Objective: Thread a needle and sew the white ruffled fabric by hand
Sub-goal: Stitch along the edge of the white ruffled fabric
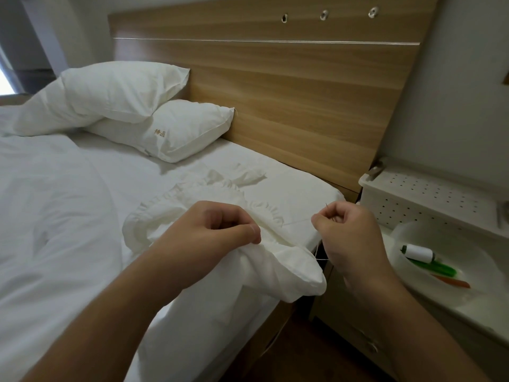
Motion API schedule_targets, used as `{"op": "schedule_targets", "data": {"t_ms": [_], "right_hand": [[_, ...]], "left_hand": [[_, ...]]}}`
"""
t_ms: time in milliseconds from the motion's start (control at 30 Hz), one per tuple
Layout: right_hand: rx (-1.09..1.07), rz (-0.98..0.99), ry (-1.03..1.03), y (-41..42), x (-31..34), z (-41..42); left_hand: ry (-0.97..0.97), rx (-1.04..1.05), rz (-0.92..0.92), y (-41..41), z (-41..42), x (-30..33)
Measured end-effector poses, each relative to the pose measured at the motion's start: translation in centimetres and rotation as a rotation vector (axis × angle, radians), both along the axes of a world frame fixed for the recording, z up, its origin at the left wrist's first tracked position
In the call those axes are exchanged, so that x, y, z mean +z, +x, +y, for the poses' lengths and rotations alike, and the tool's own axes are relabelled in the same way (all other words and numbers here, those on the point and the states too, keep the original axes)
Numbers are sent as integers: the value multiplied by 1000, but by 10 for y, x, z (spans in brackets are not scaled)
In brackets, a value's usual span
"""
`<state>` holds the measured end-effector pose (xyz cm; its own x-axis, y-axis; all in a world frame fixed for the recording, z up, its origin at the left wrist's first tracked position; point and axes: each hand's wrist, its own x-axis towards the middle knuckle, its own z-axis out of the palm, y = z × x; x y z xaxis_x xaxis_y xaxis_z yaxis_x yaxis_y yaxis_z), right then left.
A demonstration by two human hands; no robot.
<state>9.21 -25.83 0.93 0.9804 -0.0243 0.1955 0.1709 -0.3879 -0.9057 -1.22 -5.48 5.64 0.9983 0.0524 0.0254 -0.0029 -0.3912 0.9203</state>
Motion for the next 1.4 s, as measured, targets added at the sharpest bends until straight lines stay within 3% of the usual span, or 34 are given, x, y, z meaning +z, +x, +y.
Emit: {"op": "schedule_targets", "data": {"t_ms": [333, 467, 533, 633, 700, 800, 967, 1100, 1200, 1333, 1400], "right_hand": [[1, 90, 22, 6, -4, -2], [-18, -57, 176, -2, 8, -8], [131, -127, 204, -10, 16, -8], [596, -20, 221, -25, 25, -2], [766, 26, 139, -32, 25, 7], [667, -125, 34, -36, 20, 16], [485, -245, 75, -32, 17, 11], [623, -144, 204, -35, 26, 3], [757, -8, 155, -36, 31, -1], [464, -27, 224, -30, 25, 6], [472, -5, 204, -30, 26, 9]], "left_hand": [[-22, 17, -29, -1, 1, -1], [-17, 22, -54, -1, 2, -1], [-7, 15, -74, -1, 3, -1], [18, 2, -113, -1, 3, -2], [25, -21, -144, -1, 3, -2], [21, -29, -162, -2, 4, -1], [-12, 8, -132, -3, 12, 2], [-37, 90, -180, -2, 11, 0], [-21, 147, -248, -3, 9, 1], [61, 134, -290, -4, 7, 3], [95, 99, -285, -5, 6, 4]]}}
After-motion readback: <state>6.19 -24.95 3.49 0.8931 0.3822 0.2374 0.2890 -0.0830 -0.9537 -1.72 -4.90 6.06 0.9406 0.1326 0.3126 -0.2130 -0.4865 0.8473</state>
